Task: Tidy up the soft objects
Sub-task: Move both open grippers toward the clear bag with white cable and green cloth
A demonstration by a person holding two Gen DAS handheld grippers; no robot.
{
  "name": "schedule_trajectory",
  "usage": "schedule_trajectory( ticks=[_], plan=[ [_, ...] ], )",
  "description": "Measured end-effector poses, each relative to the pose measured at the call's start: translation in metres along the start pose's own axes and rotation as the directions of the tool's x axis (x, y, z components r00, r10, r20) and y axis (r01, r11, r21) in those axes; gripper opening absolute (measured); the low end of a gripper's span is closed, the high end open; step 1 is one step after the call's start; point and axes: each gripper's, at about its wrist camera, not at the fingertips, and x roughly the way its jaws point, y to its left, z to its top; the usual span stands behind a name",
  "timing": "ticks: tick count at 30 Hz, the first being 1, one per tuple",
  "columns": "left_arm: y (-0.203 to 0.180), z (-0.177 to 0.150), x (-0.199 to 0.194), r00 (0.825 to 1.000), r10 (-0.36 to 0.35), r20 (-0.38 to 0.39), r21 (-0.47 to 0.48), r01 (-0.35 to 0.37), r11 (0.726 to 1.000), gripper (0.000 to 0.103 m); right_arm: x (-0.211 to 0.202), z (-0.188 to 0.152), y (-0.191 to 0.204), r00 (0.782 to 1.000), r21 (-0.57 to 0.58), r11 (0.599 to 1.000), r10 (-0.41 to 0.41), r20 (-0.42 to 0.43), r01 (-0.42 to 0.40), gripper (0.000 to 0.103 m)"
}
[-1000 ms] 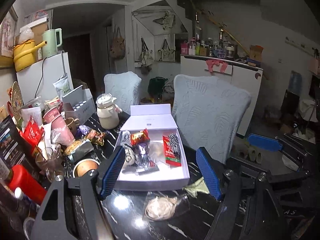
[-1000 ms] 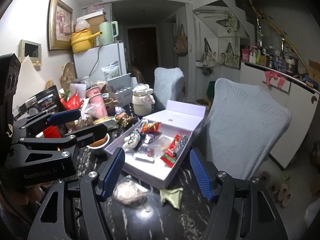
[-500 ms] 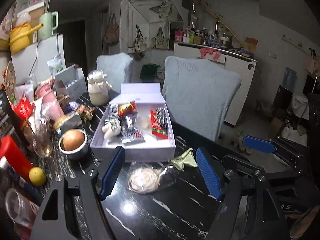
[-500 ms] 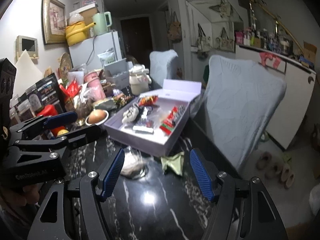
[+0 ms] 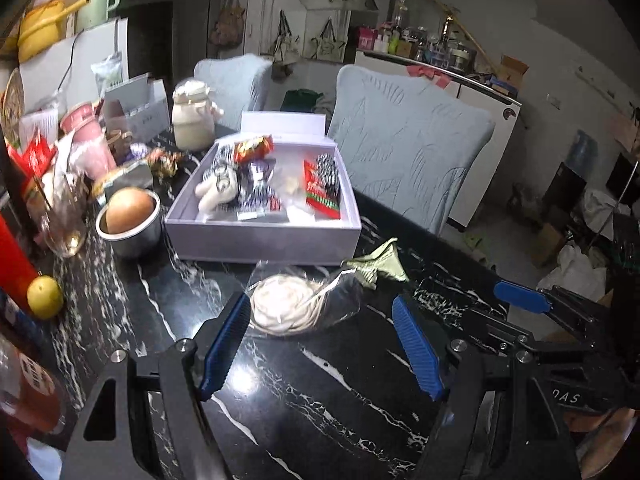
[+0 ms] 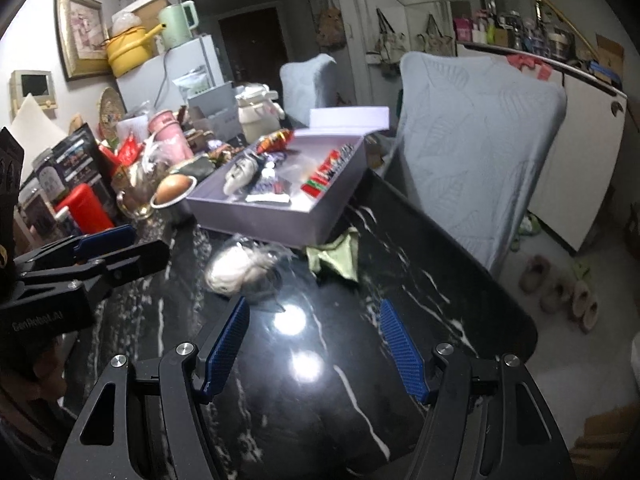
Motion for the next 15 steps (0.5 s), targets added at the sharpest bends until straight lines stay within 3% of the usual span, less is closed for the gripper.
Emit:
schedule_trajectory(
  ticks=[15],
  plan=[
    [0.018, -0.003, 0.060, 0.996, 0.007, -0.093, -0.008, -0.008, 1.000, 0.073, 0.054, 0.003, -0.019, 0.997, 0.007, 1.000, -0.009, -0.082, 0.010, 0.069]
  ],
)
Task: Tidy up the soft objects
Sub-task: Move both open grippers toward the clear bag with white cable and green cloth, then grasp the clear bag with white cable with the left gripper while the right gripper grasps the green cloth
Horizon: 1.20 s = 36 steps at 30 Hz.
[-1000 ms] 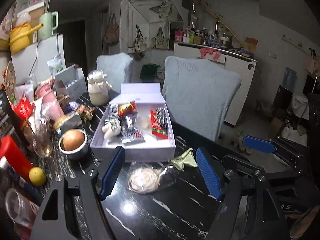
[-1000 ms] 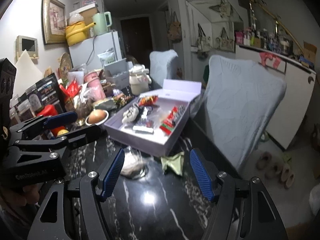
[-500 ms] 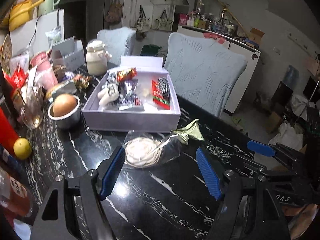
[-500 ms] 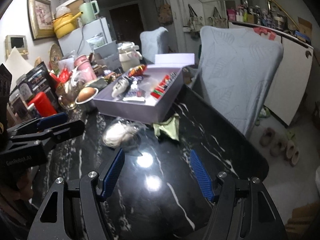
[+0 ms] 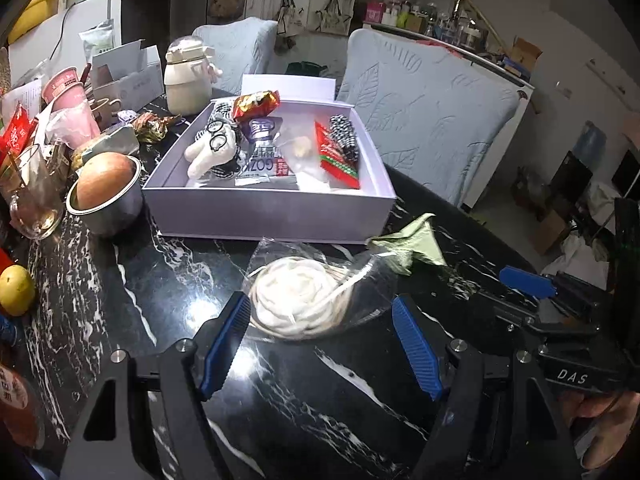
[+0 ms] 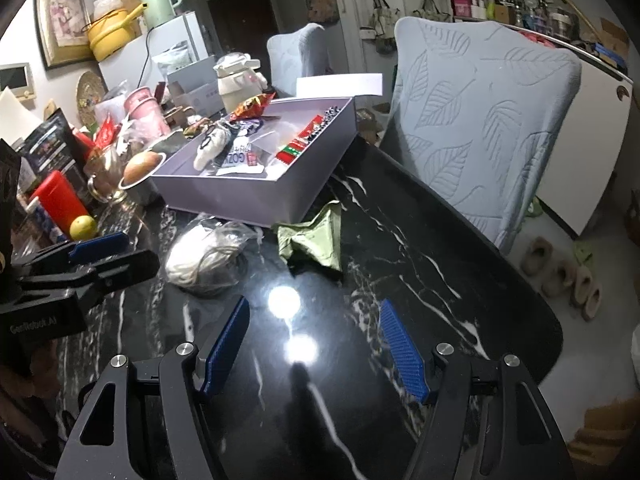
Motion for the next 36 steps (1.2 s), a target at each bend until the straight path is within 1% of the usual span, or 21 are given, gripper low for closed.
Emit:
schedule_trajectory(
  ticks=[1, 2, 4, 7, 8, 12, 15, 16, 19, 21, 22, 25, 27, 30, 32, 35, 36],
  plan=[
    [0.001, 0.001, 0.005, 1.000, 0.008, -0.006, 0.002, -0.008, 1.000, 0.073, 0.004, 0.002, -0.001, 1.000, 0.000, 1.000, 0.000, -0.006, 0.000, 0.069],
    [0.001, 0.002, 0.010, 1.000, 0.012, -0.013, 0.004, -0.012, 1.000, 0.073, 0.009, 0.006, -0.002, 1.000, -0.002, 1.000, 0.000, -0.013, 0.000, 0.073],
    [0.001, 0.004, 0.020, 0.999, 0.019, -0.031, 0.009, -0.019, 1.000, 0.073, 0.018, 0.011, -0.003, 1.000, -0.008, 1.000, 0.001, -0.022, -0.001, 0.077],
    [0.002, 0.008, 0.034, 0.998, 0.025, -0.058, 0.018, -0.024, 1.000, 0.073, 0.032, 0.021, -0.004, 0.999, -0.029, 1.000, -0.004, -0.042, 0.003, 0.077],
    [0.003, 0.009, 0.037, 0.997, 0.024, -0.067, 0.016, -0.023, 1.000, 0.073, 0.038, 0.025, -0.004, 0.999, -0.040, 0.999, -0.002, -0.052, 0.000, 0.080],
    [0.014, 0.013, 0.054, 0.994, -0.003, -0.111, -0.021, 0.001, 1.000, 0.073, 0.055, 0.036, -0.007, 0.995, -0.049, 0.998, 0.044, -0.090, -0.049, 0.081],
    [0.023, 0.014, 0.062, 0.992, -0.034, -0.125, -0.054, 0.027, 0.998, 0.074, 0.067, 0.044, -0.007, 0.993, -0.060, 0.996, 0.052, -0.109, -0.059, 0.081],
    [0.024, 0.014, 0.063, 0.992, -0.040, -0.123, -0.061, 0.033, 0.998, 0.079, 0.070, 0.046, -0.007, 0.992, -0.063, 0.996, 0.052, -0.112, -0.059, 0.081],
    [0.029, 0.014, 0.069, 0.989, -0.042, -0.139, -0.084, 0.030, 0.996, 0.088, 0.077, 0.049, -0.004, 0.990, -0.071, 0.995, 0.064, -0.125, -0.073, 0.081],
    [0.031, 0.013, 0.071, 0.989, -0.049, -0.141, -0.102, 0.035, 0.994, 0.091, 0.082, 0.050, -0.002, 0.988, -0.072, 0.994, 0.072, -0.135, -0.083, 0.081],
    [0.031, 0.012, 0.071, 0.989, -0.036, -0.141, -0.102, 0.022, 0.995, 0.092, 0.084, 0.050, -0.001, 0.987, -0.073, 0.994, 0.073, -0.142, -0.084, 0.081],
    [0.028, 0.010, 0.074, 0.991, 0.018, -0.134, -0.061, -0.027, 0.998, 0.093, 0.088, 0.049, 0.003, 0.986, -0.078, 0.994, 0.069, -0.153, -0.081, 0.081],
    [0.028, 0.010, 0.075, 0.990, 0.037, -0.135, -0.047, -0.043, 0.998, 0.094, 0.090, 0.049, 0.005, 0.988, -0.088, 0.994, 0.050, -0.148, -0.064, 0.080],
    [0.030, 0.011, 0.076, 0.991, 0.038, -0.127, -0.048, -0.044, 0.998, 0.095, 0.091, 0.049, 0.006, 0.990, -0.103, 0.994, 0.024, -0.137, -0.038, 0.073],
    [0.030, 0.011, 0.076, 0.993, 0.027, -0.114, -0.045, -0.032, 0.998, 0.095, 0.091, 0.049, 0.007, 0.992, -0.116, 0.993, -0.002, -0.127, -0.012, 0.053],
    [0.036, 0.010, 0.076, 0.997, 0.002, -0.082, -0.055, -0.006, 0.998, 0.095, 0.090, 0.049, 0.007, 0.992, -0.121, 0.992, 0.002, -0.123, -0.017, 0.044],
    [0.036, 0.014, 0.076, 0.997, -0.003, -0.075, -0.057, -0.002, 0.998, 0.095, 0.090, 0.048, 0.007, 0.993, -0.121, 0.992, 0.008, -0.120, -0.023, 0.043]
  ],
)
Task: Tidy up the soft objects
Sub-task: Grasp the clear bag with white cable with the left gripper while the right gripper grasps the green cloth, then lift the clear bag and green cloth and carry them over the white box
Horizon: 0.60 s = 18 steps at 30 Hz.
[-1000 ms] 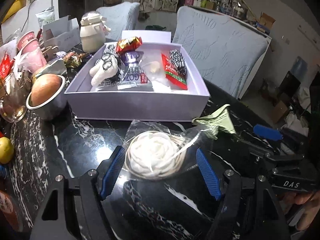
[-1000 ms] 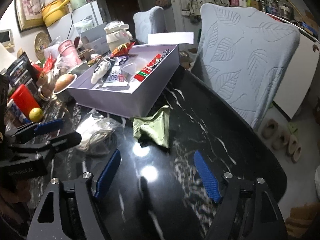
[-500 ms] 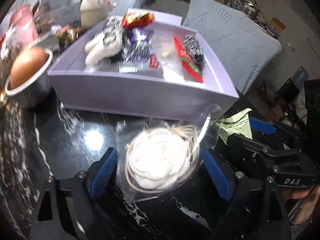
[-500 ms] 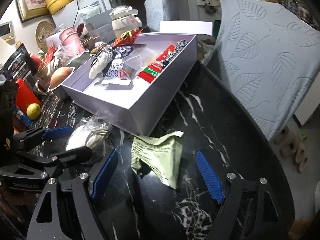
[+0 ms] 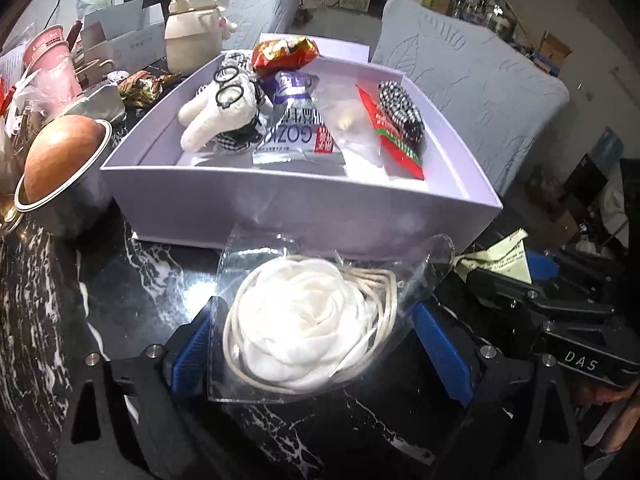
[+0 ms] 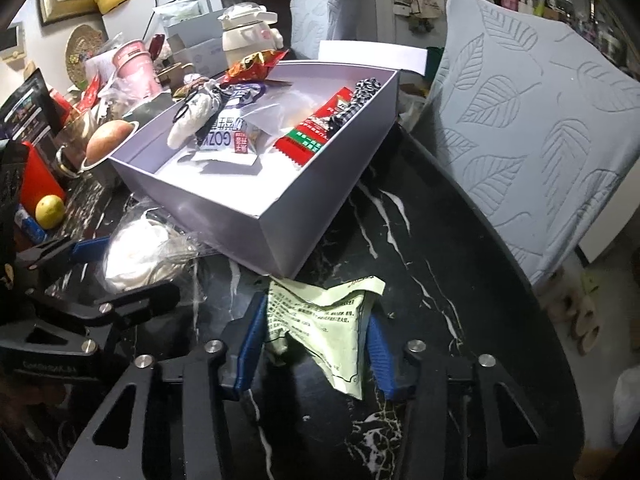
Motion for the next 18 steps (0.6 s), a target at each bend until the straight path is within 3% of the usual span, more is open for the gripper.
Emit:
schedule_trajectory(
  ticks=[2, 5, 8, 12, 18],
  plan=[
    [0.001, 0.000, 0.000, 1.000, 0.006, 0.020, 0.001, -0.006, 1.000, 0.080, 0.000, -0.001, 0.001, 1.000, -0.002, 1.000, 0.007, 0.009, -0.007, 0.040],
    [0.004, 0.002, -0.002, 1.000, 0.003, 0.031, -0.007, -0.002, 1.000, 0.068, -0.001, -0.002, 0.002, 1.000, -0.001, 1.000, 0.011, 0.012, -0.011, 0.037],
    [0.006, 0.001, -0.004, 0.999, 0.001, 0.036, -0.026, 0.000, 1.000, 0.062, -0.004, -0.005, 0.004, 1.000, -0.012, 1.000, 0.011, 0.011, -0.011, 0.035],
    [0.005, 0.000, -0.008, 0.999, -0.006, 0.032, -0.034, 0.007, 0.999, 0.060, -0.012, -0.013, 0.004, 0.998, 0.029, 0.998, 0.062, 0.017, -0.063, 0.035],
    [-0.003, -0.011, -0.032, 0.998, -0.009, 0.058, -0.032, 0.011, 0.999, 0.060, -0.034, -0.030, -0.001, 0.997, 0.089, 0.994, 0.055, 0.049, -0.059, 0.035]
  ],
)
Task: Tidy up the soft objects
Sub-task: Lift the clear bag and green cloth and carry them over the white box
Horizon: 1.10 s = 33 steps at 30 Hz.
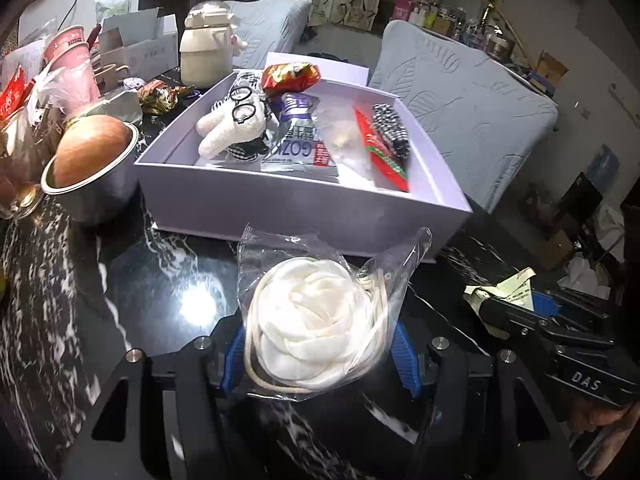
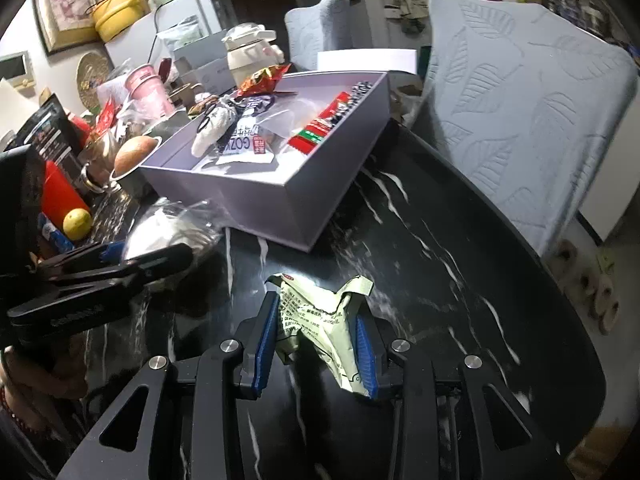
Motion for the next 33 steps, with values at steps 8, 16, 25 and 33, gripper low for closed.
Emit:
schedule_trajectory(
  ticks=[8, 16, 25, 33],
  plan=[
    [-0.015, -0.022, -0.036, 0.999, -0.023, 0.028, 0.018, 0.023, 1.000, 0.060, -0.024, -0.020, 0.003, 1.000, 0.035, 0.999, -0.001, 0.025, 0.000, 0.035],
    [-0.023, -0.040, -0.071, 0.997, -0.041, 0.068, 0.036, 0.039, 0.999, 0.060, -0.056, -0.038, 0.020, 0.997, 0.042, 0.999, 0.027, 0.077, -0.031, 0.035],
    [-0.022, -0.054, -0.107, 0.991, -0.040, 0.125, 0.039, 0.036, 0.999, 0.060, -0.084, -0.054, 0.040, 0.993, 0.020, 0.999, 0.046, 0.109, -0.049, 0.035],
    [-0.023, -0.046, -0.126, 0.983, -0.044, 0.178, 0.041, 0.037, 0.998, 0.060, -0.108, -0.050, 0.051, 0.987, 0.011, 0.999, 0.046, 0.155, -0.049, 0.035]
  ],
)
